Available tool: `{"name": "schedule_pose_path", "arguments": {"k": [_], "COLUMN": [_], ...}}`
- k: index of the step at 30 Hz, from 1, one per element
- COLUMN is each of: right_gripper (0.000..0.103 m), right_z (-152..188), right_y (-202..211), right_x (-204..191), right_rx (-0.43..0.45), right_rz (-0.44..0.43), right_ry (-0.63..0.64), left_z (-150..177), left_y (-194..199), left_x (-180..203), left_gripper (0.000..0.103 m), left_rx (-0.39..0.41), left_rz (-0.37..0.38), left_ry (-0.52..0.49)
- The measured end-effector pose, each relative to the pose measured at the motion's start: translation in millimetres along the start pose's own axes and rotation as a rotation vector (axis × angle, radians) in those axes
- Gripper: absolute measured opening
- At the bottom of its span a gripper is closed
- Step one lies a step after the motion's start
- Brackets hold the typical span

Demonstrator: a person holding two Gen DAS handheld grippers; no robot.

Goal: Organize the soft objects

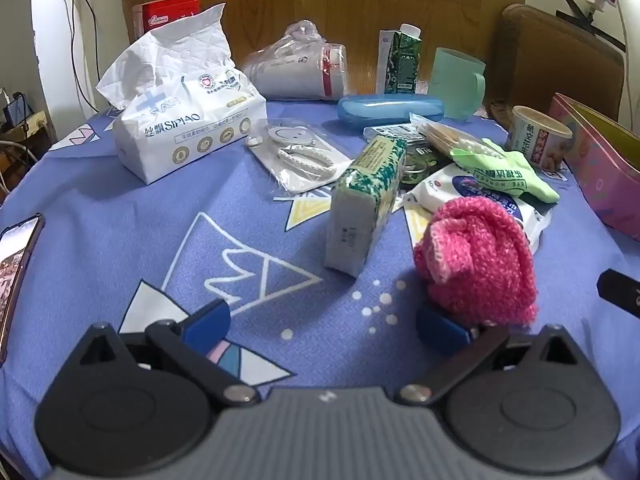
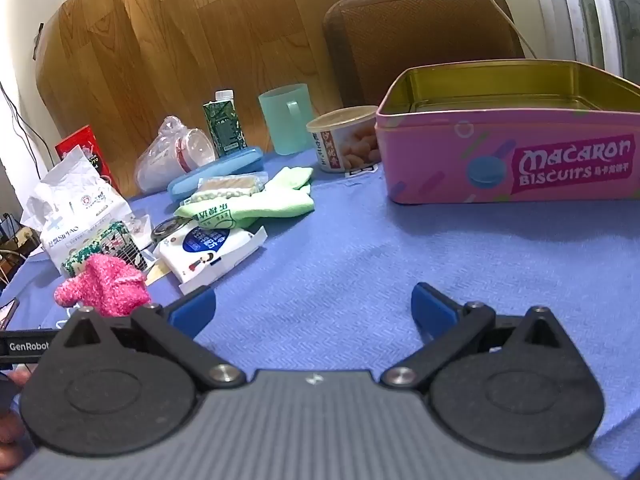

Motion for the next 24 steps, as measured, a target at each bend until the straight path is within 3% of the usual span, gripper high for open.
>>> {"name": "schedule_pose_path", "arguments": {"k": [9,16,24], "right_gripper": [0.103,0.103,0.08], "right_z": [0,3,2], "right_y": [1,12,32], "right_x": [2,-9,-48], "right_rx": [0.007,0.04,0.076], "right_rz": [-0.01,-0.027,-0.133], "right_ry": [-0.009,0.039,0.213], "left_z": [11,19,19], "left_y": [7,20,39], "left_x": [-3,-4,-15], "left_gripper": [0.103,0.103,0.103], "left_rx": [0.064,0.046,0.055], "left_rz": [0.016,0.017,0.018], "left_ry": [-0.018,-0.011,0.03]}}
Point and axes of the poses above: each gripper's, at about its wrist camera, not at the fingertips, and y roughly against the way its jaws point, x to its right, z to its underside, the point moved 3 cm from there along -y, roughly the way its jaws point, and after that the axes turned 4 degrees about -x, right-handed, at the moved point
